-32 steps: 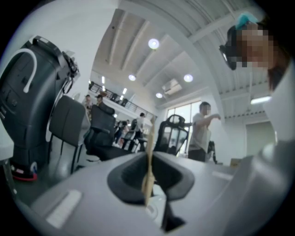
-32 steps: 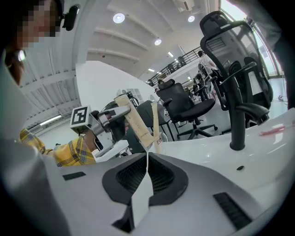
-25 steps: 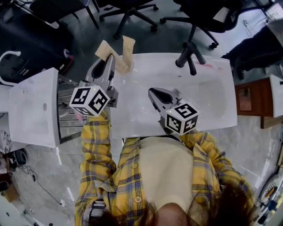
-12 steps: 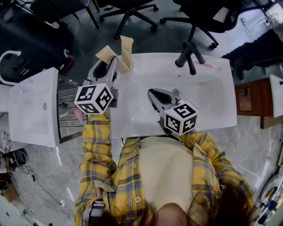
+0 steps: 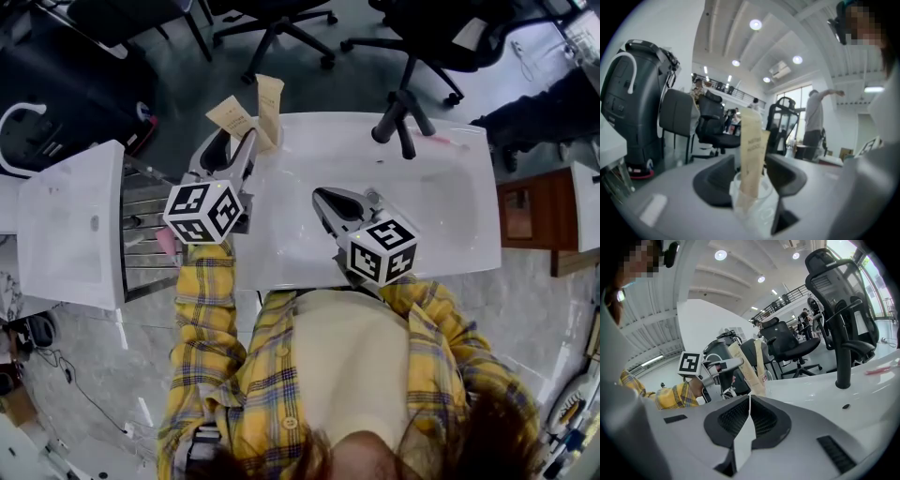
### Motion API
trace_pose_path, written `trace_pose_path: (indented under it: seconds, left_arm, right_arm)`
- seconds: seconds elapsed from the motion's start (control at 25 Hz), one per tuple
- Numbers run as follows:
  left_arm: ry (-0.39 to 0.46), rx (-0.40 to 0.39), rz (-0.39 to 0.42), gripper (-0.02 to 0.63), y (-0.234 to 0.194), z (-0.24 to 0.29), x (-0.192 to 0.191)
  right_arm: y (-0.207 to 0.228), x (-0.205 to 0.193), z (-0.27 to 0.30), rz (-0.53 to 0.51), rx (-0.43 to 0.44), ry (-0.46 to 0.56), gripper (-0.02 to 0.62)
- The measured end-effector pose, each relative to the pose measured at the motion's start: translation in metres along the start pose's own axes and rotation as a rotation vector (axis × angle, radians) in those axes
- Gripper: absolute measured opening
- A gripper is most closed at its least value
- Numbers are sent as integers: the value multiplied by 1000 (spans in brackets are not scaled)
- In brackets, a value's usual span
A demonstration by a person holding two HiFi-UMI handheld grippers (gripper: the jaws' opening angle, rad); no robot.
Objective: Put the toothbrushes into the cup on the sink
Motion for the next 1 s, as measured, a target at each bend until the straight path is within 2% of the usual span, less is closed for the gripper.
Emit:
trace_pose_path:
  seconds: [0.52, 1.0]
  left_arm:
    - [-10, 31, -86, 199, 3, -32, -14]
    - [-17, 30, -115, 184, 22, -65, -24]
  right_arm:
    - [-6, 1, 2, -4, 22, -7, 21]
    - [-10, 4, 1, -11, 39, -9, 21]
Point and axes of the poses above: the fingertips, and each gripper's own axes: z forward along the fingers, y to its right, x out of its top, the point moved 3 cm from there along -z, backward along the fingers, and after that the axes turned 8 degrees about y, right-handed, at the moved point
